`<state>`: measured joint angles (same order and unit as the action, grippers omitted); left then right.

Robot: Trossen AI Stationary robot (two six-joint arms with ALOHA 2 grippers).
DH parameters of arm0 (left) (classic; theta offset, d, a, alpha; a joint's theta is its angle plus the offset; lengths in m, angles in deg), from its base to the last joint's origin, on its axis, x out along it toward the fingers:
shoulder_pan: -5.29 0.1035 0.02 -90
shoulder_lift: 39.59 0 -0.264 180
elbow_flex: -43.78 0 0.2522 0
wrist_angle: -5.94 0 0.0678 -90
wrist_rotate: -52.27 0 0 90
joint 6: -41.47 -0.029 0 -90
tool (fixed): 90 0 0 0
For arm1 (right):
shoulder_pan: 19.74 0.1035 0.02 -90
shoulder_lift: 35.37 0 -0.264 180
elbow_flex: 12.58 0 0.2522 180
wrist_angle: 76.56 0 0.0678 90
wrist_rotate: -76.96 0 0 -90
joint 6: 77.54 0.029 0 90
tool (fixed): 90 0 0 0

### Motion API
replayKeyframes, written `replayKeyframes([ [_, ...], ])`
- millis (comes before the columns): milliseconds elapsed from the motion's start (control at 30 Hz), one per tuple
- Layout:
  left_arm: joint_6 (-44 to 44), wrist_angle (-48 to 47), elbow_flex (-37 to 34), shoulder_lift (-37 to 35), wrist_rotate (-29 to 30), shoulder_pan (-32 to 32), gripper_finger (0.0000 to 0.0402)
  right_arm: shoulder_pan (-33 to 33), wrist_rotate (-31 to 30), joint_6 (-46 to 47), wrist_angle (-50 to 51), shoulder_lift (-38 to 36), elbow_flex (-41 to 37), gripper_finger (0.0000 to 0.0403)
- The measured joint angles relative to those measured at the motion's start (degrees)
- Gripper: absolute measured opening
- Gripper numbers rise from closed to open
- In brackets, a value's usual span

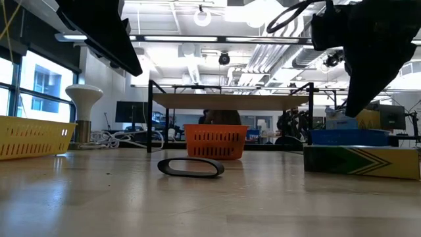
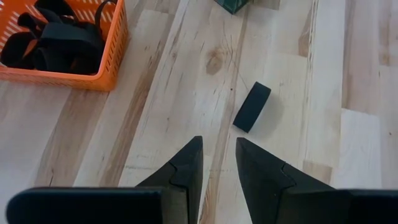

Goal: Pick & Place Office Desk Supplies
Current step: Put the yellow crayon box into the blue bin

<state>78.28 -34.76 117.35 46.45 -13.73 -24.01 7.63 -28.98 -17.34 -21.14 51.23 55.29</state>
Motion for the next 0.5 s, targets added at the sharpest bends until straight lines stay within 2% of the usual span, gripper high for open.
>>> replayKeyframes([
  [233, 0.0, 0.0, 0.0, 0.0, 0.1, -1.0, 0.0091, 0.2, 6.2, 1.4, -0.4, 0.0, 0.0, 0.0011],
  [367, 0.0, 0.0, 0.0, 0.0, 0.1, -1.0, 0.0091, 1.1, 7.3, 4.8, 0.3, 0.0, 0.1, 0.0045],
  [500, 0.0, 0.0, 0.0, 0.0, 0.1, -1.0, 0.0091, 3.7, 11.6, 11.2, 4.6, -0.1, 0.1, 0.0083],
])
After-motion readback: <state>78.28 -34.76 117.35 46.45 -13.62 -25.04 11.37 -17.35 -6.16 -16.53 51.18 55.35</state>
